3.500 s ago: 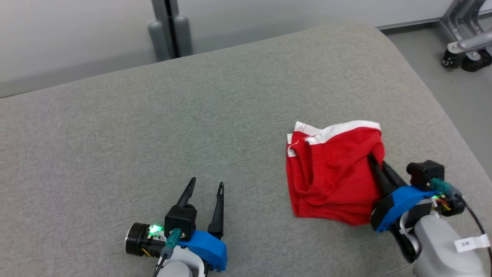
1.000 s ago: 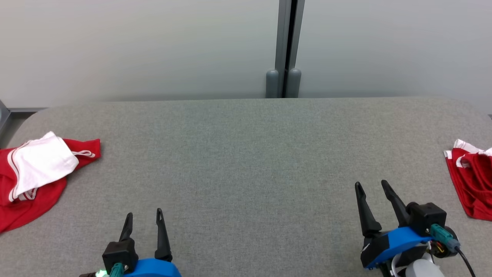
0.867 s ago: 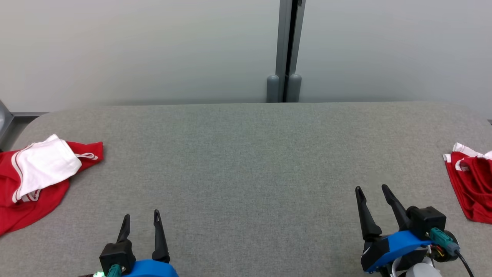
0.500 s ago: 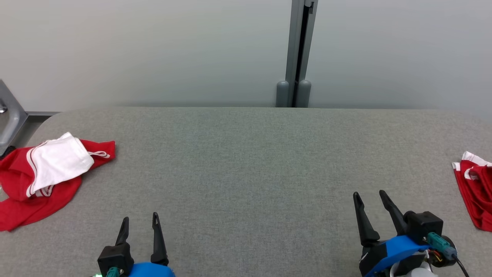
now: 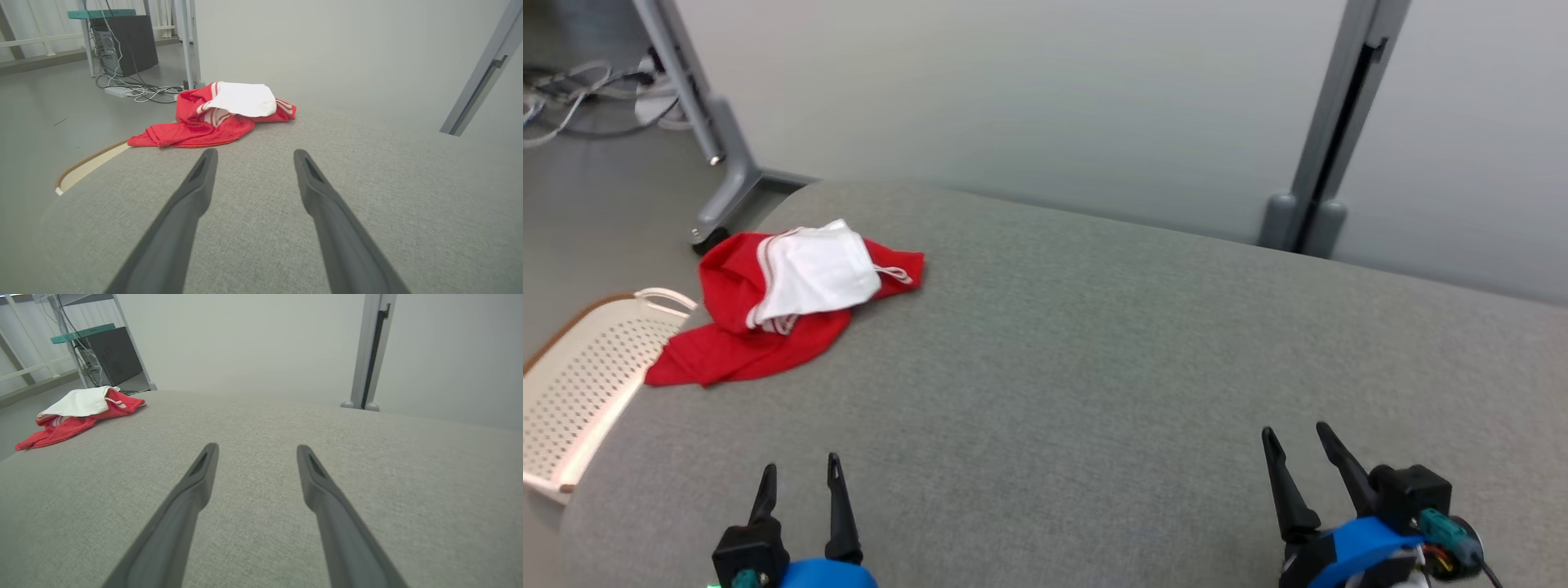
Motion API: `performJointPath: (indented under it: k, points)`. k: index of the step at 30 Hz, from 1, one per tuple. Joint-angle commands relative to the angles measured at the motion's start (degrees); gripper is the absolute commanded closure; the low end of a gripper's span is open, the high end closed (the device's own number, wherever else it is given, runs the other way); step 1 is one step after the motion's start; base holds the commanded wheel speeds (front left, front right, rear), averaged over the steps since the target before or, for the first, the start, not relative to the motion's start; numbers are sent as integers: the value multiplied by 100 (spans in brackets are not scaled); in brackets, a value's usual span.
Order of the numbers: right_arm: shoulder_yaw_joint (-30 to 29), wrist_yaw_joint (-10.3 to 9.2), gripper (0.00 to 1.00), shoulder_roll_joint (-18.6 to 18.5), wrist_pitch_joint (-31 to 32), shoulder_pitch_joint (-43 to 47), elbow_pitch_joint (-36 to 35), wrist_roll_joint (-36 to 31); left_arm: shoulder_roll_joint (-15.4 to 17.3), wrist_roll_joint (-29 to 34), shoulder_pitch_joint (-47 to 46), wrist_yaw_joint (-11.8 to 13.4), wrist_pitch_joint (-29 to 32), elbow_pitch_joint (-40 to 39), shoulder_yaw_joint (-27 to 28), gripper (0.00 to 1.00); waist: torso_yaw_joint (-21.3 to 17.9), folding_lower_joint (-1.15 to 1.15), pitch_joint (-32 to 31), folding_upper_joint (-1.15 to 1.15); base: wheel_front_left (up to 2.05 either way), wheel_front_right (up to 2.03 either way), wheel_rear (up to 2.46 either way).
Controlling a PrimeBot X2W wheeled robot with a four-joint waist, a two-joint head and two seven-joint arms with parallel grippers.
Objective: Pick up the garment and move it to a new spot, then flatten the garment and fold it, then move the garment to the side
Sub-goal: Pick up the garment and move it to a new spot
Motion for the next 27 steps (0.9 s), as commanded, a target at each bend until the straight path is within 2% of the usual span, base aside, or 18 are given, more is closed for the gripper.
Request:
performJointPath:
  k: [1,12,23,27]
  points:
    - [19,1,0,-14,-20,39,8,15,-5,-35,47,17,-3,-16,53,0,338,0,208,0,0,0,0]
    - [192,1,0,-14,-20,-43,18,4,-3,-50,162,56,-2,-67,214,0,1296,0,319,0,0,0,0]
    - [384,1,0,-16,-20,-276,32,-188,-2,-234,59,125,-2,-133,276,0,1354,0,580,0,0,0,0]
    - [462,1,0,-23,-20,-408,-79,-324,-6,-282,-287,88,-2,14,420,0,1117,0,855,0,0,0,0]
